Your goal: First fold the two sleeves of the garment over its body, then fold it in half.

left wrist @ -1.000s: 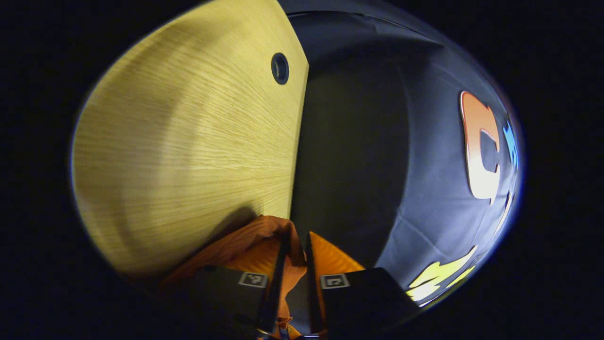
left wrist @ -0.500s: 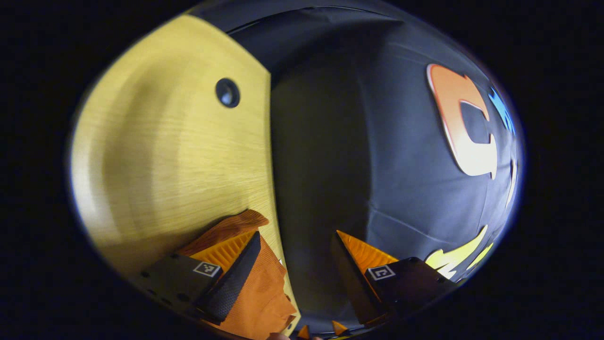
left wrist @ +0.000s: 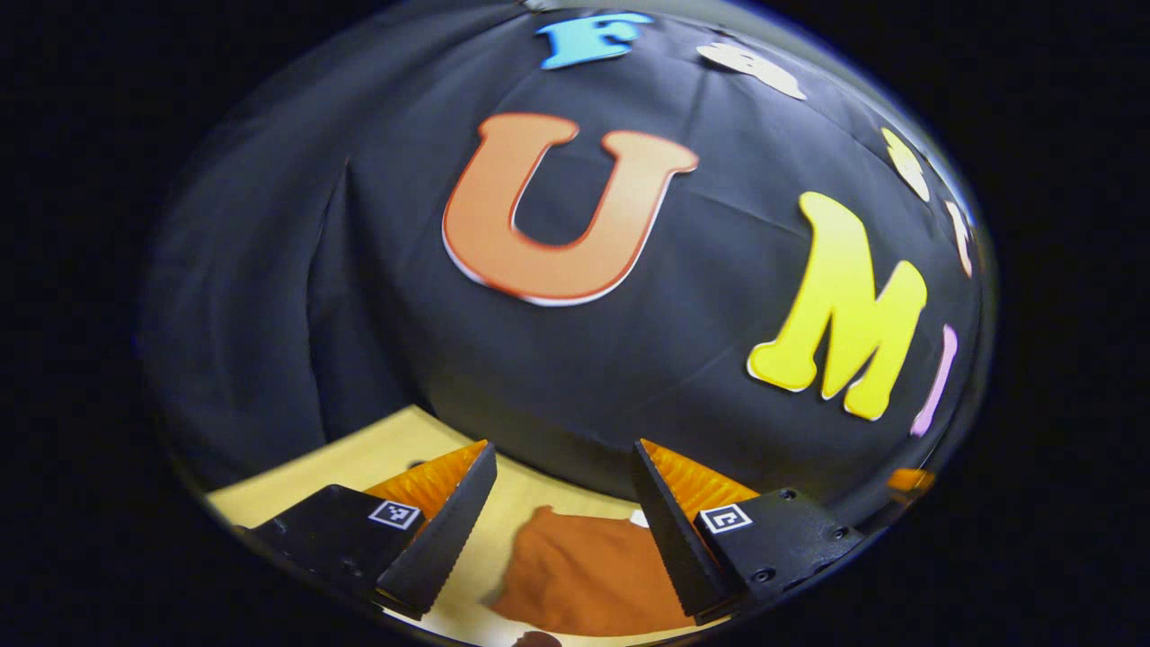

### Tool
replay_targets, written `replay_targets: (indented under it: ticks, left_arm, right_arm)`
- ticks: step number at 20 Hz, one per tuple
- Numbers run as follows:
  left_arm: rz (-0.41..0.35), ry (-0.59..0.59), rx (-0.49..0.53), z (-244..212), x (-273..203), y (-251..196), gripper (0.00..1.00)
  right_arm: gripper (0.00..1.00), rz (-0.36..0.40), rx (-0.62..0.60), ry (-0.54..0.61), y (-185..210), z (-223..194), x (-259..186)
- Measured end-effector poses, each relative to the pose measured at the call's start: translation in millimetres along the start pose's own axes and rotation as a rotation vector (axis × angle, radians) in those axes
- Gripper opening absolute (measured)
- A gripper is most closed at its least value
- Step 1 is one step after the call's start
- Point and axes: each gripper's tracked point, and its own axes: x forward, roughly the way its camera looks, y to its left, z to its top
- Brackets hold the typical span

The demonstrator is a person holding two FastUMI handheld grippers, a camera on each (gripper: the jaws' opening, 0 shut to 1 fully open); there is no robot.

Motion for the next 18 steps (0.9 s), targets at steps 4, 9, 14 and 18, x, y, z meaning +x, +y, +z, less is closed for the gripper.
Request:
replay_targets:
  ticks: [4, 9, 14, 18]
  left_arm:
    - [0.011, -0.021, 0.193, 11, -55, -19, 0.98]
    - [-0.006, -0.073, 0.217, 14, -132, -32, 0.98]
    - [0.026, -0.106, 0.294, 9, -200, -12, 0.98]
    - [0.019, -0.109, 0.312, -2, -239, -22, 0.98]
  right_arm:
    - [0.95, -0.025, -0.099, -0.125, 35, 32, -65]
    - [0.89, -0.015, -0.223, -0.23, 30, 35, -151]
    - [0.94, -0.111, -0.288, -0.279, 8, 28, -210]
    - [0.94, -0.14, -0.273, -0.255, 16, 3, -239]
